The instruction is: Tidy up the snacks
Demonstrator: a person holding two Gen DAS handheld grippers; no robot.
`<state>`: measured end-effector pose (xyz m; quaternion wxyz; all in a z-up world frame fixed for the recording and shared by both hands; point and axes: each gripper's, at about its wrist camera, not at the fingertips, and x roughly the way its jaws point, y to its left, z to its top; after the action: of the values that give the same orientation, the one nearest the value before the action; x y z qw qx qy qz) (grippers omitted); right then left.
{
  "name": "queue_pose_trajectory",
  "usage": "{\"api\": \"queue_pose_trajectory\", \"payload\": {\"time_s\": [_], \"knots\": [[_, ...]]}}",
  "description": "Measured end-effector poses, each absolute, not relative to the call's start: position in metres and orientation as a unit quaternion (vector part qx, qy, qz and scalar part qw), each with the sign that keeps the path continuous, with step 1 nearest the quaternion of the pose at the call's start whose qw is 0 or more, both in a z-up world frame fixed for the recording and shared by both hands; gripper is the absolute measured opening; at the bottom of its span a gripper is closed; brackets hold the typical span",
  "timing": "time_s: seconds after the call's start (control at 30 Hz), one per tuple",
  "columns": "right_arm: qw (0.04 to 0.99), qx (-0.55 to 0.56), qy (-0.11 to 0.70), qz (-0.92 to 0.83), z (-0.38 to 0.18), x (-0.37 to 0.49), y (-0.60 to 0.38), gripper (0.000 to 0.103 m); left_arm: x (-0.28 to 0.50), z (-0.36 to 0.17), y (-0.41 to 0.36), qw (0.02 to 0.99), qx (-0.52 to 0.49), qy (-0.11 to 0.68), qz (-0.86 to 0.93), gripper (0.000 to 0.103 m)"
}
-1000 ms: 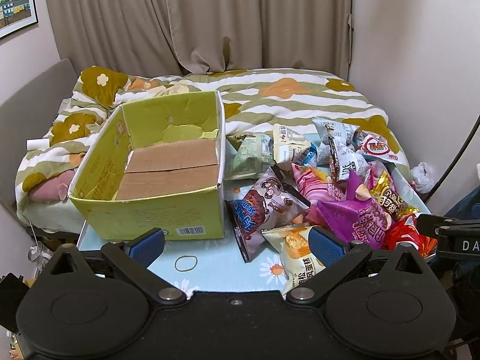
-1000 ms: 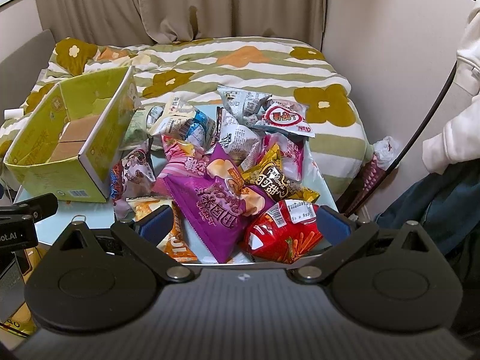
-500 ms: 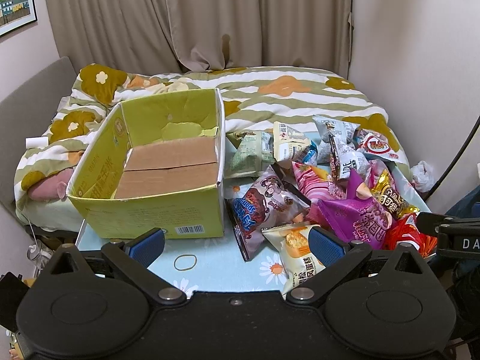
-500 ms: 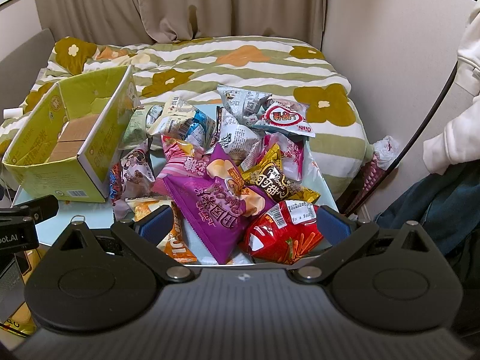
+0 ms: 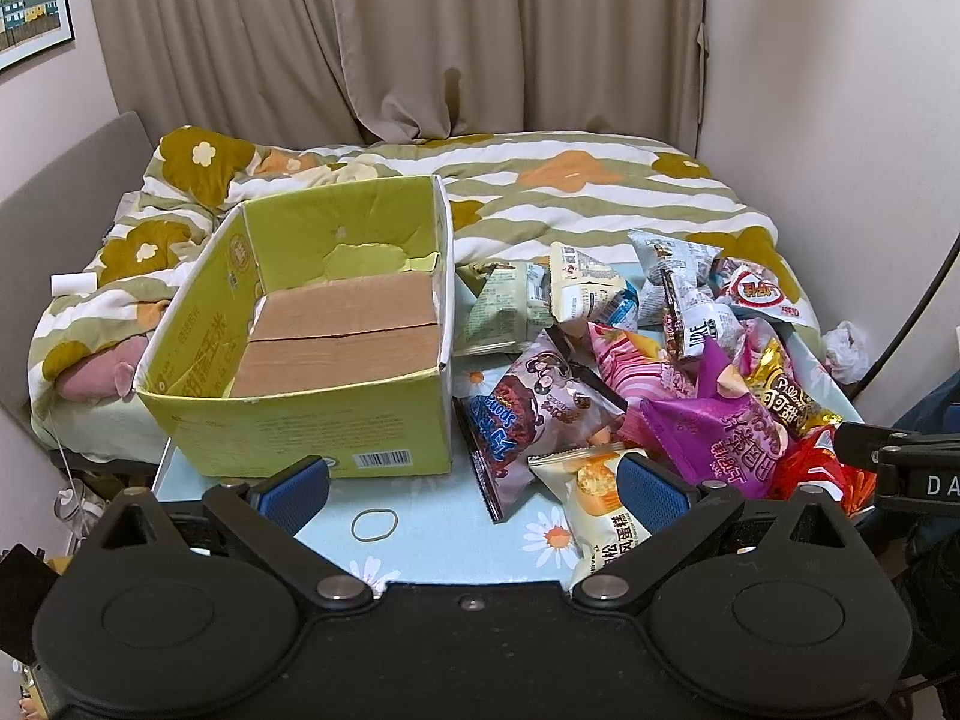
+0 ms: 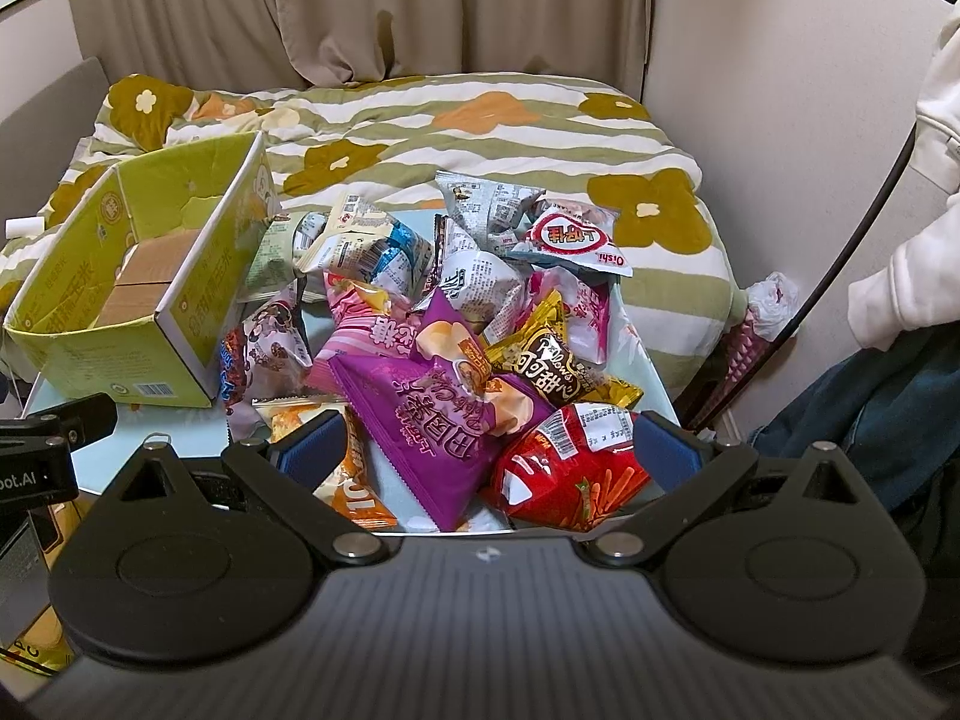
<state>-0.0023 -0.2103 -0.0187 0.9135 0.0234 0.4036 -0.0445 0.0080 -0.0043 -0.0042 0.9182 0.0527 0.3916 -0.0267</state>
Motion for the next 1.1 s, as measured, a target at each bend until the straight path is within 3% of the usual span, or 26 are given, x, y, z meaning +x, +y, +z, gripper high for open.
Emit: {"api": "queue_pose_trajectory", "payload": {"time_s": [0.57,1.1], "knots": [[0.912,0.032,0.405,-0.062,-0.019,0.0,-0.211,0.103,0.026,-0.006,-0.001,0.906,0.043,0.417,-0.061,0.103],[0.886,0.11,0.441,-0.087,-0.08,0.014,-0.268,0.103,0.065,-0.082,-0.058,0.871,0.049,0.481,-0.089,0.103]]}}
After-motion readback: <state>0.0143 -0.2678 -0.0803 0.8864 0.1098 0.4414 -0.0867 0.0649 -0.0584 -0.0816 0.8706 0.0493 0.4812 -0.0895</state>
